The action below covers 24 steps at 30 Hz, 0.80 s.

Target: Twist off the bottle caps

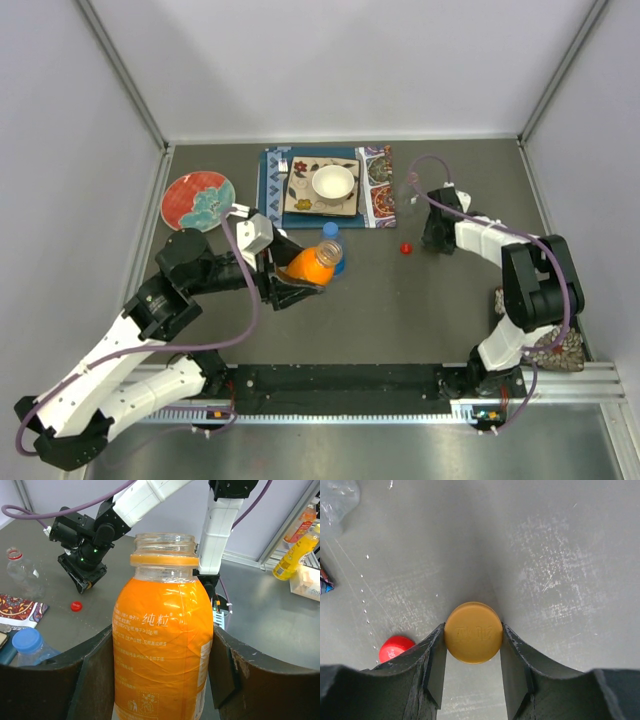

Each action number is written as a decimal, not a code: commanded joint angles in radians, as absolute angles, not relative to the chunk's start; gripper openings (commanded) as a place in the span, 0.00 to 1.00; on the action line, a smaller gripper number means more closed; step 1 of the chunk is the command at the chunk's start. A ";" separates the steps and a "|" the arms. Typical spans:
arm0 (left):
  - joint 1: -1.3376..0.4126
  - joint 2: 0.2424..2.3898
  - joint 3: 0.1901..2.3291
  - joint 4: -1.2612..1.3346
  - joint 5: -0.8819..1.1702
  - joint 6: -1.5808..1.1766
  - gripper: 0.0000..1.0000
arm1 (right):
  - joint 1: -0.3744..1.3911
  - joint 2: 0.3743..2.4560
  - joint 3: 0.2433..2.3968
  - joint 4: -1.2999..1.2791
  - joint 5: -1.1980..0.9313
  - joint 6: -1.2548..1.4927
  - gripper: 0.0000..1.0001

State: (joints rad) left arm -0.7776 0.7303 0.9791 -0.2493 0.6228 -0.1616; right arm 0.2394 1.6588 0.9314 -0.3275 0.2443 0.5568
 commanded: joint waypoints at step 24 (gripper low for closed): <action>-0.778 0.776 0.969 -0.187 0.617 -0.169 0.38 | 0.238 1.211 1.123 -0.509 0.186 0.581 0.61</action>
